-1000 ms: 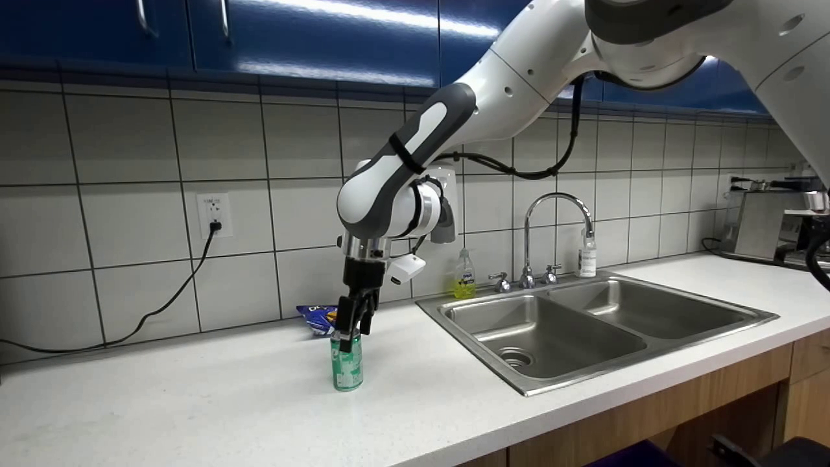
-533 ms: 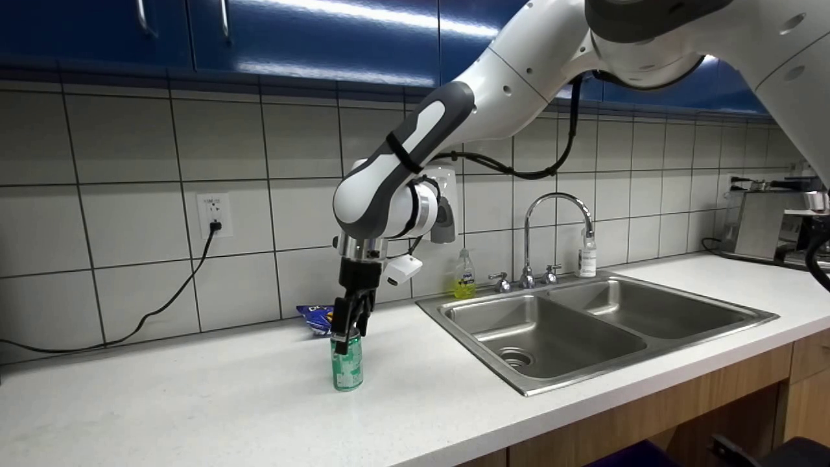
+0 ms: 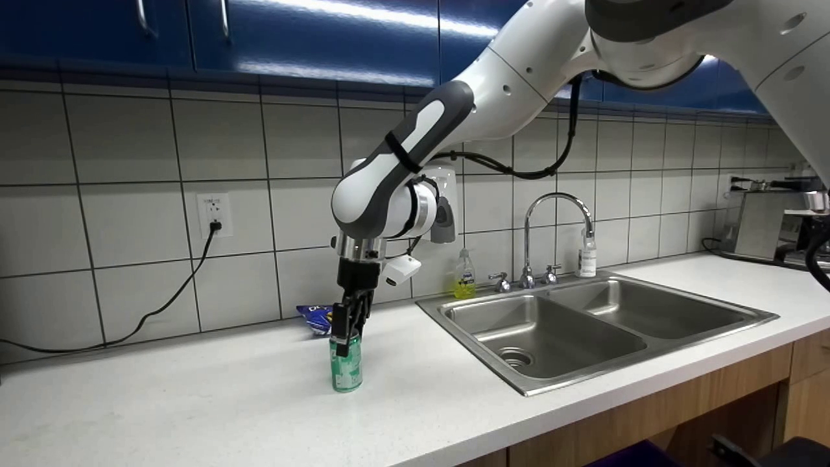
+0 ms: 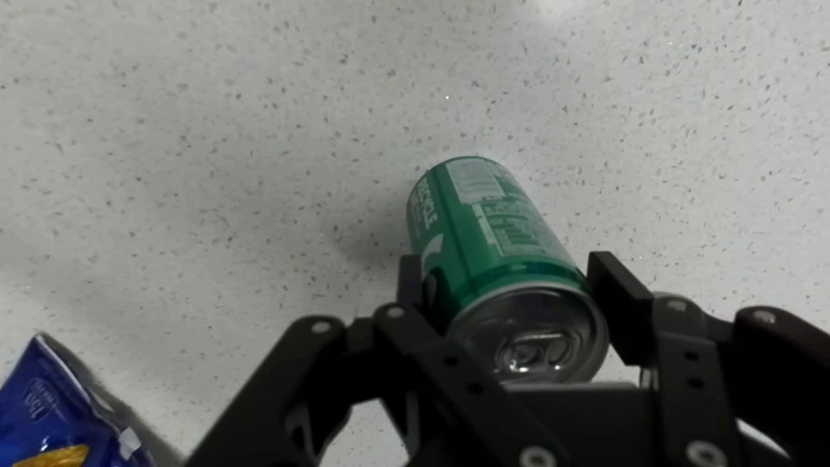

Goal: Put the can inside the sink

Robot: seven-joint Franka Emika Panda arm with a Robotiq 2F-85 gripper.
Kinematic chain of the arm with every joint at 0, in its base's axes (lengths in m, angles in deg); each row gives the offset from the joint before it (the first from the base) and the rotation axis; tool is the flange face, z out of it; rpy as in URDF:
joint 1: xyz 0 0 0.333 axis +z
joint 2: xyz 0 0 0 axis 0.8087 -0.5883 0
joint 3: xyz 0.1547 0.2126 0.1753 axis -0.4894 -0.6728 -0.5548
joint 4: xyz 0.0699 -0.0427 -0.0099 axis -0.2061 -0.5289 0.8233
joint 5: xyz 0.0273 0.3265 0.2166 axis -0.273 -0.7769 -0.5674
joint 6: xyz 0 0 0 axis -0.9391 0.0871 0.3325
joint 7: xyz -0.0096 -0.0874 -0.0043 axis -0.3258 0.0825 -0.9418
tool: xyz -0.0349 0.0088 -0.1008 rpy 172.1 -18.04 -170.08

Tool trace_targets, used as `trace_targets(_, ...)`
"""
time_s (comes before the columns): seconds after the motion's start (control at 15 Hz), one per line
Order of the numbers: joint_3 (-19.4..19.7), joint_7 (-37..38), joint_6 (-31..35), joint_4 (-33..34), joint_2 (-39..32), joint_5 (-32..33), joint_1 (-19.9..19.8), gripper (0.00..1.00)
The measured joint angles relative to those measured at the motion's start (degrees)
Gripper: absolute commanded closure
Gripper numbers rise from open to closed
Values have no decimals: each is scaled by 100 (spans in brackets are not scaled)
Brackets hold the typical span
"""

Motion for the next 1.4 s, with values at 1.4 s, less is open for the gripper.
trace_targets(1.4,234,440,-524,41,865,0,-245,61)
